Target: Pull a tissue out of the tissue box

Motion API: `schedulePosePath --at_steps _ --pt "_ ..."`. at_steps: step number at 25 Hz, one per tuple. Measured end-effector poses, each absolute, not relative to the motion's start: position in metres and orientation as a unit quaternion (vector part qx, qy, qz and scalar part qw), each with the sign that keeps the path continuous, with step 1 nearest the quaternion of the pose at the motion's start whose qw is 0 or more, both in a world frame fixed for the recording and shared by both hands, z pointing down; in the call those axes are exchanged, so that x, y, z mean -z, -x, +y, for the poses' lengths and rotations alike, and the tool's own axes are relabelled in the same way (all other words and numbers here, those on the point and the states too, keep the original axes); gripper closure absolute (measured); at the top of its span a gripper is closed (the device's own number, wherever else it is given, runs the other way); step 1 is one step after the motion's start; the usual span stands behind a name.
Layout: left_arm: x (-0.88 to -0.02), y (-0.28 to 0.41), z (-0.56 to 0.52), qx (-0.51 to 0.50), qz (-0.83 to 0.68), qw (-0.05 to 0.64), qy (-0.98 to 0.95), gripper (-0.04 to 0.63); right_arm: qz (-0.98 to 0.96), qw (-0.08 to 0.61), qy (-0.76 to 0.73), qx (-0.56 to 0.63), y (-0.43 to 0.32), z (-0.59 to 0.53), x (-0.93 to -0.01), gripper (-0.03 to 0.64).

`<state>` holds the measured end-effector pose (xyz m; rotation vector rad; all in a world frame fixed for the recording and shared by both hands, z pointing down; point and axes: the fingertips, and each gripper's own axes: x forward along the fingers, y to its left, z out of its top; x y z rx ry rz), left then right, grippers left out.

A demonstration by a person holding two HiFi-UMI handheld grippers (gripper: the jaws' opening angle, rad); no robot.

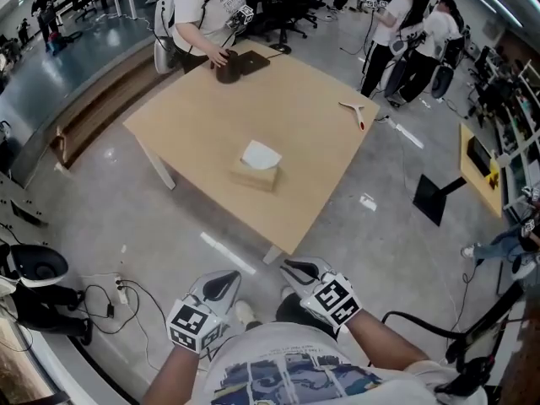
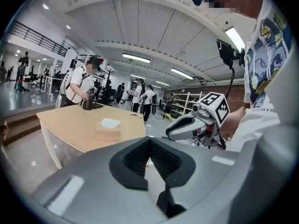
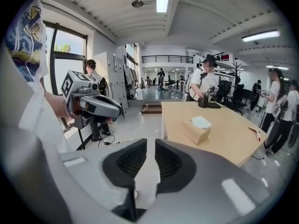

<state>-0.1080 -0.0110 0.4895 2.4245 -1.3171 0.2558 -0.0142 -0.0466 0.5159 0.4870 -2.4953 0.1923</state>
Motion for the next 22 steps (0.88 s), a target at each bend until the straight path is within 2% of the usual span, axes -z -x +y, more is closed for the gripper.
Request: schedulePosePath --at_steps 10,22 --pt "-0.482 0.135 -0.069 -0.086 -0.513 0.189 -0.833 0.592 -0.946 0.284 -0.149 -0.057 0.038 -0.144 -0.513 0.535" --pt "-0.480 0.123 -0.153 -0.080 -0.558 0.199 -0.802 0.592 -0.943 0.301 -0.129 -0.053 0.034 -0.289 -0.536 0.526"
